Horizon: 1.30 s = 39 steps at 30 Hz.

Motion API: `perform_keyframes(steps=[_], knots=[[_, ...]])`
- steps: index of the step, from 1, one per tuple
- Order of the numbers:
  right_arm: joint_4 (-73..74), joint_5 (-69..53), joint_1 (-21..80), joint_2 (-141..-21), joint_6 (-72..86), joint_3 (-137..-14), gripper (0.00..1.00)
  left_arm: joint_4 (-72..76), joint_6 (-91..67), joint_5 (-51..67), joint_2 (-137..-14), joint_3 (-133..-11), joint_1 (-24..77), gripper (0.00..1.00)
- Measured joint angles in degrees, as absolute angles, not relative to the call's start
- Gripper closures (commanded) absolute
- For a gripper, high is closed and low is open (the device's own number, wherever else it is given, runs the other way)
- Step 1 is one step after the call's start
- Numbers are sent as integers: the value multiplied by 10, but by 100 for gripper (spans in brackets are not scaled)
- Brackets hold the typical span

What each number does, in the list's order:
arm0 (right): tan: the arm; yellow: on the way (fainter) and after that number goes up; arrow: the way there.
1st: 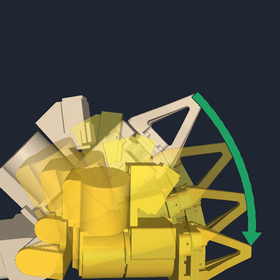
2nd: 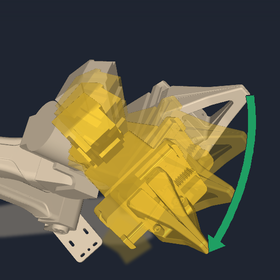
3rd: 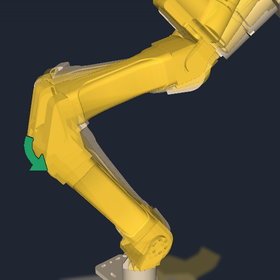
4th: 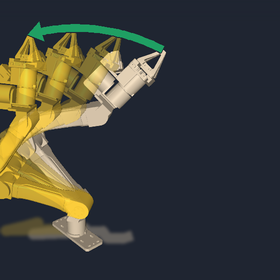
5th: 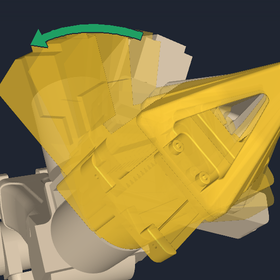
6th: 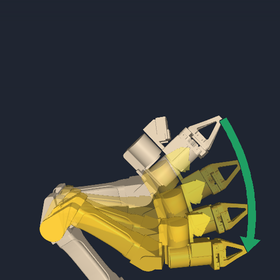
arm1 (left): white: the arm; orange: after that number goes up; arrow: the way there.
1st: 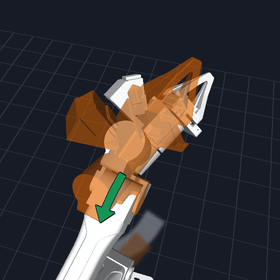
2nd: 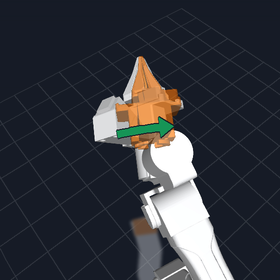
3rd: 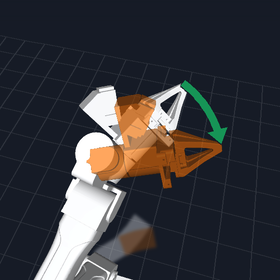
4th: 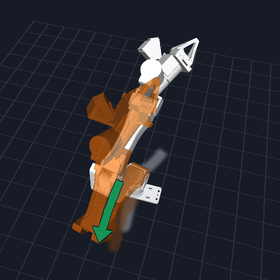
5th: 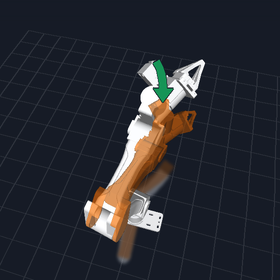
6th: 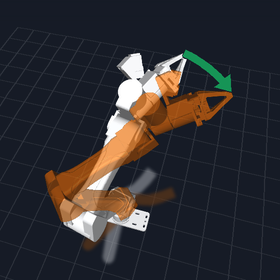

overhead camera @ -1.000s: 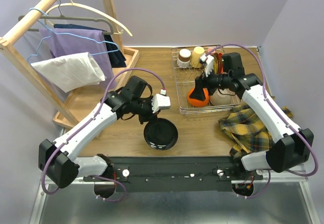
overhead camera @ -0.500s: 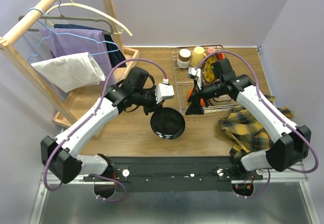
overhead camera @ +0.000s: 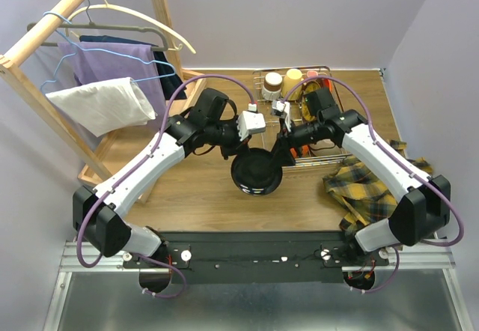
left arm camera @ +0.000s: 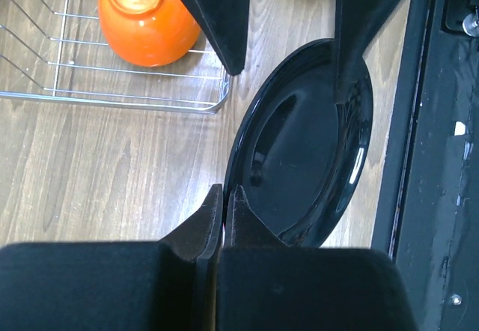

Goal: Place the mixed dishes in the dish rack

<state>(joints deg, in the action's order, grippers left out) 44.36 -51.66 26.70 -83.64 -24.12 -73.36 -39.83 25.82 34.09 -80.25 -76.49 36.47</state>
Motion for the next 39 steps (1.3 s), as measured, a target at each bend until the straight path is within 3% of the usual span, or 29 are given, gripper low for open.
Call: perform_keyframes(steps=[6, 9, 10, 11, 14, 15, 16, 23, 30, 36, 37, 39], knots=[[397, -516, 267, -840, -193, -717, 63, -396, 254, 341, -802, -765, 365, 100], [378, -514, 269, -840, -164, -716, 83, -385, 245, 333, -802, -764, 364, 100], [371, -512, 269, -840, -156, -716, 100, -382, 241, 329, -802, -764, 363, 100], [368, -509, 269, -840, -149, -716, 99, -380, 238, 326, -802, -764, 362, 99], [353, -481, 269, -842, -130, -716, 99, -365, 213, 312, -801, -764, 361, 77], [350, -477, 269, -843, -127, -716, 99, -361, 209, 304, -800, -764, 361, 43], [347, -472, 269, -843, -126, -717, 100, -357, 203, 293, -800, -764, 361, 38], [345, -425, 269, -842, -122, -721, 99, -344, 173, 178, -799, -812, 358, 23], [340, -281, 257, -825, -93, -729, 99, -307, 152, 42, -745, -825, 383, 23], [303, -106, 252, -825, -59, -791, 100, -293, 143, 17, -727, -796, 391, 22], [291, -84, 251, -825, -56, -797, 99, -293, 141, 21, -728, -791, 391, 2], [260, -26, 251, -825, -46, -807, 100, -294, 142, 40, -732, -783, 390, 1]])
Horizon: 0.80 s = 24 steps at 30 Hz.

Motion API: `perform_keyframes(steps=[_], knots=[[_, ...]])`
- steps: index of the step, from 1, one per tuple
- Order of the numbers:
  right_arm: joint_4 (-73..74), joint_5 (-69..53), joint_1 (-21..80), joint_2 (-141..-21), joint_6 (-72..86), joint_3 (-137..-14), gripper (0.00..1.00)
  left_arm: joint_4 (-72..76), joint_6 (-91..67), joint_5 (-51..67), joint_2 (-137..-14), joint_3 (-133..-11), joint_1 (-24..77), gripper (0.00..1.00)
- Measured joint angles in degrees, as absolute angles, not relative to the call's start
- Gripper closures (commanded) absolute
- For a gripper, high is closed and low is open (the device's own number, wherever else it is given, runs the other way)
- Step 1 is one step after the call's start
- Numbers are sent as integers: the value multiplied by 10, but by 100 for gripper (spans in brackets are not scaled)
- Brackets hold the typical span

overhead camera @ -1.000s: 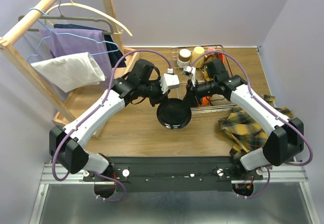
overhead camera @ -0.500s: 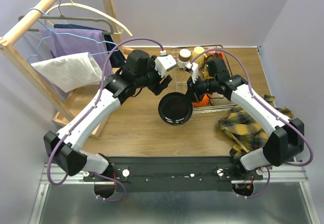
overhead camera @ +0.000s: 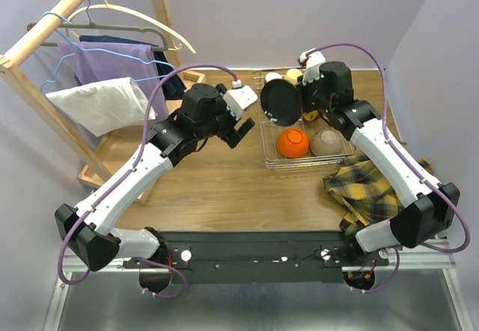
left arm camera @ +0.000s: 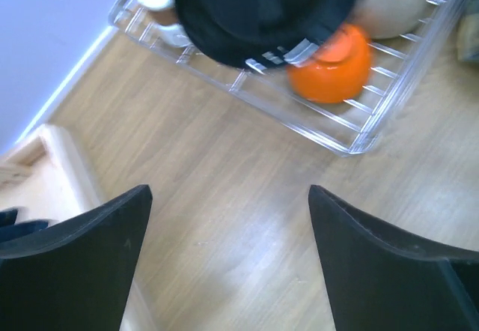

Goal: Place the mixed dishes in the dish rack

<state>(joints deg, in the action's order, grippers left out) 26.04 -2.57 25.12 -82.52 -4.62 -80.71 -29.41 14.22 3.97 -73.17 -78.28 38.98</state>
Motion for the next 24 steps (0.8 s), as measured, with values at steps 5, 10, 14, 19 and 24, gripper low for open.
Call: perform_keyframes(steps=[5, 10, 14, 19, 24], knots=[[200, 123, 251, -832, -36, -816, 100, -293, 144, 87, -734, -756, 390, 1], [144, 265, 251, -849, -57, -814, 100, -286, 137, 104, -734, -734, 381, 1], [95, 353, 251, -863, -89, -802, 100, -284, 124, 113, -734, -710, 365, 1], [53, 431, 251, -887, -103, -800, 100, -283, 112, 124, -734, -707, 353, 1], [50, 457, 251, -900, -95, -800, 99, -278, 104, 134, -733, -696, 345, 1]])
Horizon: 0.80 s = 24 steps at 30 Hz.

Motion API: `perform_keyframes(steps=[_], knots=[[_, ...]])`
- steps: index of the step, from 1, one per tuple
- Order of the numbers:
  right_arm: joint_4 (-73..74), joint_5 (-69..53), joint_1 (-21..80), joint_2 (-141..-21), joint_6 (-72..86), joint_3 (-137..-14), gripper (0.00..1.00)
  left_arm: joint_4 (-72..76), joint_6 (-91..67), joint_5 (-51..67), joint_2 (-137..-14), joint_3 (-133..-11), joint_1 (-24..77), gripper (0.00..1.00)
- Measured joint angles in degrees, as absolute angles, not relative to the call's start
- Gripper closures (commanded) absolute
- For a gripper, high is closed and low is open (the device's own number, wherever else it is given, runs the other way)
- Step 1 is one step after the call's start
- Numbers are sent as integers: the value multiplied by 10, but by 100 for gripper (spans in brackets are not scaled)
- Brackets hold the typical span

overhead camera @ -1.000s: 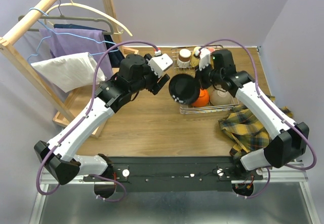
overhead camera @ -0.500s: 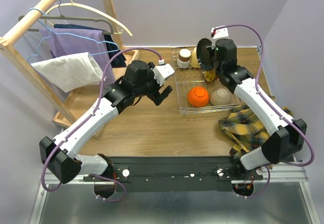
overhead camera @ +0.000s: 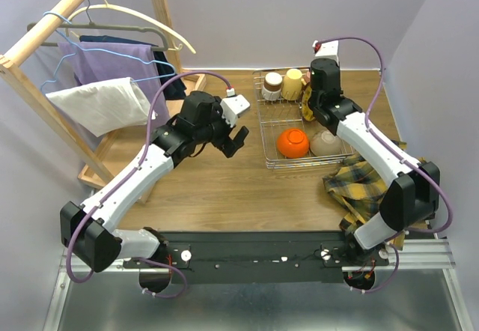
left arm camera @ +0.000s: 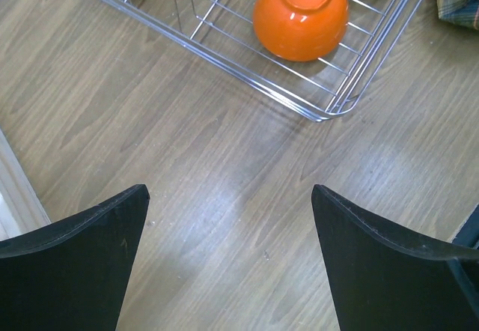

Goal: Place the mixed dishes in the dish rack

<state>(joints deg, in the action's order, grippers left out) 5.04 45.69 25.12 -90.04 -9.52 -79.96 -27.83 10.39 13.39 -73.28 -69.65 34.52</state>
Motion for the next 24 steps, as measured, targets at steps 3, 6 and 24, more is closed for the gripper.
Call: perform_keyframes(steps=[3, 6, 24], knots=[[55, 459, 251, -907, -82, -800, 100, -278, 98, 139, -732, -688, 336, 1], [65, 459, 251, -916, -62, -800, 100, -277, 89, 142, -732, -685, 325, 1], [100, 433, 251, -978, -14, -800, 100, -271, 71, 155, -715, -673, 294, 1]])
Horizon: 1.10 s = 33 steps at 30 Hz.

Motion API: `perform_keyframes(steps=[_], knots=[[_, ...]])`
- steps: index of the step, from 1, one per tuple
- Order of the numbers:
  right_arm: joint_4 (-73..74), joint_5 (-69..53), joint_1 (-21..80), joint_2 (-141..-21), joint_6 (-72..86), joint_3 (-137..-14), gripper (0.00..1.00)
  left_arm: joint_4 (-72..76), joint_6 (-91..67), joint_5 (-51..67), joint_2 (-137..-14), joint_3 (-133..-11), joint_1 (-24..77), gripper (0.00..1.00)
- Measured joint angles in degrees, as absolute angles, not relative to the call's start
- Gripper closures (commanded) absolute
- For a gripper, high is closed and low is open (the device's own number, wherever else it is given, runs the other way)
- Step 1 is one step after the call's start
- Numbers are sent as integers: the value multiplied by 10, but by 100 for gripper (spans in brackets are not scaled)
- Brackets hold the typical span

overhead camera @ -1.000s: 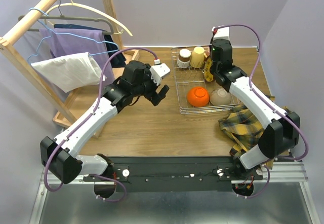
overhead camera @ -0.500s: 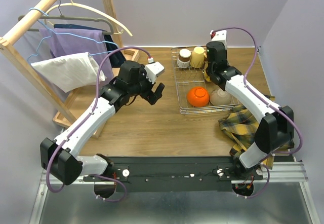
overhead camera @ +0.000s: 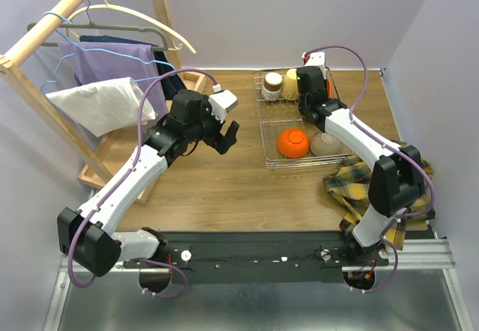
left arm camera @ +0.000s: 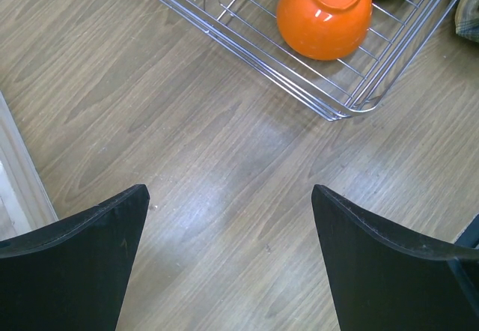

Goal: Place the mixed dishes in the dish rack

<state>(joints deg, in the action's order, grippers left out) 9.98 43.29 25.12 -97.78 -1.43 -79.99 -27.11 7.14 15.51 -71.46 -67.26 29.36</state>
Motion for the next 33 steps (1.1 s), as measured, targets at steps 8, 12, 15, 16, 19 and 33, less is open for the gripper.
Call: perform_keyframes(steps=[8, 12, 15, 16, 19, 33], knots=[[99, 427, 251, -1004, -13, -801, 100, -271, 68, 158, -715, -672, 286, 1], [98, 422, 251, -1017, -11, -802, 100, -271, 66, 160, -715, -672, 282, 1], [98, 417, 251, -1025, -5, -802, 99, -271, 64, 162, -714, -670, 281, 1], [98, 416, 251, -1029, -3, -802, 100, -271, 63, 162, -714, -670, 281, 1], [98, 411, 251, -1034, 1, -802, 100, -271, 61, 164, -712, -669, 281, 1], [142, 369, 251, -977, 19, -808, 27, -263, 44, 172, -689, -649, 278, 1]])
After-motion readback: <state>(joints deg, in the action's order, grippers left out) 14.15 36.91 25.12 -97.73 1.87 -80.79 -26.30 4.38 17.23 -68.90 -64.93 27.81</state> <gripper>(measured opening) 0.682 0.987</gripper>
